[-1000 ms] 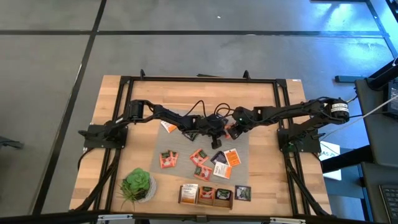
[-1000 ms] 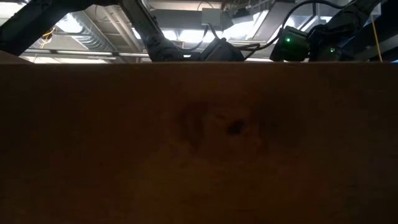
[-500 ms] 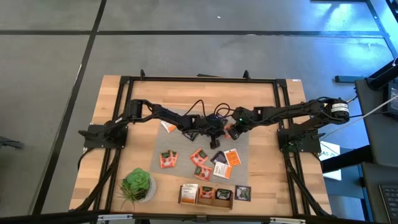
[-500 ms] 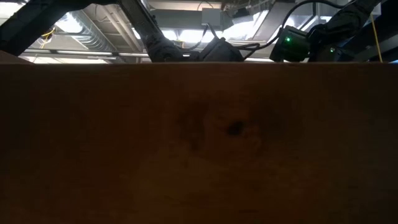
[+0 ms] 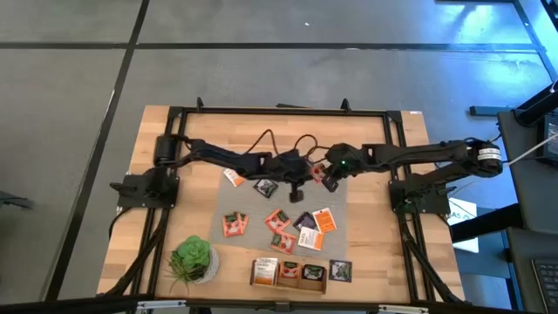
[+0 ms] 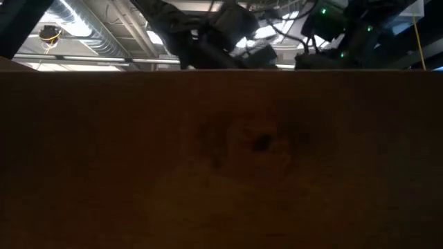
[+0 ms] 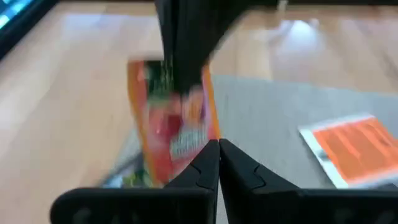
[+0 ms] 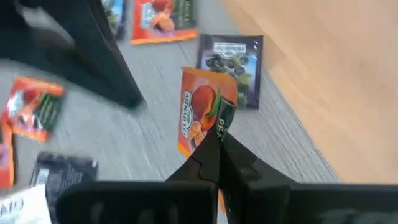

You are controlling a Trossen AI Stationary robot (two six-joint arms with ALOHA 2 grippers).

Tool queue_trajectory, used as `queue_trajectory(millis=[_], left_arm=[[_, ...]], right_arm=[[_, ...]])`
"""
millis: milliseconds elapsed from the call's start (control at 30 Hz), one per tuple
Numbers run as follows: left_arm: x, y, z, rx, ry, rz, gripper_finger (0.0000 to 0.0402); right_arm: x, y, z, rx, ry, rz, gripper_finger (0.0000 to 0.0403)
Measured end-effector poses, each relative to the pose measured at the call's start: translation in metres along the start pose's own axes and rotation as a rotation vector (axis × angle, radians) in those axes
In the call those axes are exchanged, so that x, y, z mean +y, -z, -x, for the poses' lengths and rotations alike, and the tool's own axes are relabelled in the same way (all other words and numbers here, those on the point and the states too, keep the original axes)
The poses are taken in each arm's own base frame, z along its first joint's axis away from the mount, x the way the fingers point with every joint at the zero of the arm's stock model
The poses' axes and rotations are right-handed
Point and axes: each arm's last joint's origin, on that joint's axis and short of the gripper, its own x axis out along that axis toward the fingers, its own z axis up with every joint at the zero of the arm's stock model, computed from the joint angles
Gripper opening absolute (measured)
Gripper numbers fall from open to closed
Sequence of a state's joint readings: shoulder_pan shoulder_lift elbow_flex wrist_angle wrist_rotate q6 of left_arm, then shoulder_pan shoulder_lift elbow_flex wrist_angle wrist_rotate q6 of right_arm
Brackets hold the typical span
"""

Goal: Pick & Place Tea
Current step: Put the orange tea bag into the middle section of the wooden organizer

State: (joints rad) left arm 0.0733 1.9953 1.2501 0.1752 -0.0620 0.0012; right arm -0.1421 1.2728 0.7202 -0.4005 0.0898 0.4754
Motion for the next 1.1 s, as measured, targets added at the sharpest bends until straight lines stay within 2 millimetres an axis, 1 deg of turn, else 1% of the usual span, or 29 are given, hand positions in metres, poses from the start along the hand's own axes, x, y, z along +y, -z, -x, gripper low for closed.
queue_trajectory(millis=[100,233,267,367,433,567,700,867,967,1100], left_arm=[[0.000,0.008,0.016,-0.038,0.002,0.036,0.0004],[0.001,0.017,0.044,-0.162,0.007,0.094,0.0008],[0.000,0.022,0.050,-0.181,0.013,0.104,0.0008],[-0.003,0.033,0.066,-0.241,0.036,0.125,0.0008],[-0.006,0.036,0.076,-0.283,0.047,0.126,0.0006],[-0.008,0.043,0.091,-0.287,0.058,0.132,0.0005],[-0.010,0.044,0.109,-0.307,0.076,0.153,0.0009],[-0.011,0.049,0.122,-0.276,0.082,0.154,0.0009],[-0.011,0.053,0.123,-0.233,0.088,0.150,0.0006],[-0.011,0.058,0.122,-0.181,0.097,0.145,0.0008]], right_arm=[[0.011,-0.001,0.008,-0.011,-0.023,0.050,0.0004],[0.031,0.002,0.015,-0.027,-0.081,0.141,0.0004],[0.036,0.002,0.017,-0.039,-0.092,0.160,0.0004],[0.052,0.002,0.025,-0.088,-0.125,0.212,0.0004],[0.064,0.001,0.031,-0.109,-0.158,0.244,0.0004],[0.087,-0.002,0.044,-0.156,-0.221,0.302,0.0004],[0.112,-0.003,0.051,-0.162,-0.277,0.347,0.0004],[0.151,-0.006,0.055,-0.145,-0.332,0.408,0.0003],[0.175,-0.007,0.055,-0.096,-0.330,0.454,0.0004],[0.208,-0.004,0.049,-0.006,-0.318,0.520,0.0004]])
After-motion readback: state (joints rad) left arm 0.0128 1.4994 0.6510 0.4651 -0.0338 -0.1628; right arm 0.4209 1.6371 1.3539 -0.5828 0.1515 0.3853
